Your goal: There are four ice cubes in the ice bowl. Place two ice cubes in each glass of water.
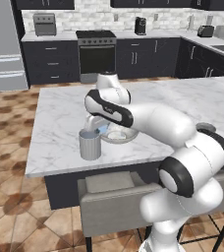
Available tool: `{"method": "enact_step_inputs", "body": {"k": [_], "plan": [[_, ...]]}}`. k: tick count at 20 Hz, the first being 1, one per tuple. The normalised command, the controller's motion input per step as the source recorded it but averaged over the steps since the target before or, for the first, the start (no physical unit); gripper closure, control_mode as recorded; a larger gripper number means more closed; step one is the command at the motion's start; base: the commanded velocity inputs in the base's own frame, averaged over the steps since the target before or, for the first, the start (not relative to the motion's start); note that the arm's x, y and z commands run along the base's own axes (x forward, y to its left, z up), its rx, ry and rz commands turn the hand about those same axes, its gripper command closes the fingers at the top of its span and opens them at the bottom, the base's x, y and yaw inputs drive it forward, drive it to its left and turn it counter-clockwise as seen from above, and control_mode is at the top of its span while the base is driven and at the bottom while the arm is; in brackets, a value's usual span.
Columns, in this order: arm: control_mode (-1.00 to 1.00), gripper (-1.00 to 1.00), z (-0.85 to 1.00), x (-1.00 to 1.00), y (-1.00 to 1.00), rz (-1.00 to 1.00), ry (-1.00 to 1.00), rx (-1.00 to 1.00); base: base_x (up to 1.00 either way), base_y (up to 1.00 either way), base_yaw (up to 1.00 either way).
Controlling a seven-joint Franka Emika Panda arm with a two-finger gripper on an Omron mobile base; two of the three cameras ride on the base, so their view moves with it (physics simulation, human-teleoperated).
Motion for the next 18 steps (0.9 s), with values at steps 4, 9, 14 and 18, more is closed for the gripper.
{"method": "enact_step_inputs", "body": {"k": [4,9,14,18], "plan": [[-1.0,1.0,-0.14,0.17,0.21,-0.03,0.0,0.0,0.0,0.0,0.0],[-1.0,1.0,-0.14,0.3,0.01,-0.05,0.0,0.0,0.0,0.0,0.0],[-1.0,1.0,-0.08,0.35,0.0,-0.07,0.0,0.0,0.0,0.0,0.0],[-1.0,1.0,-0.14,0.29,0.09,-0.06,0.0,0.0,0.0,0.0,0.0]]}}
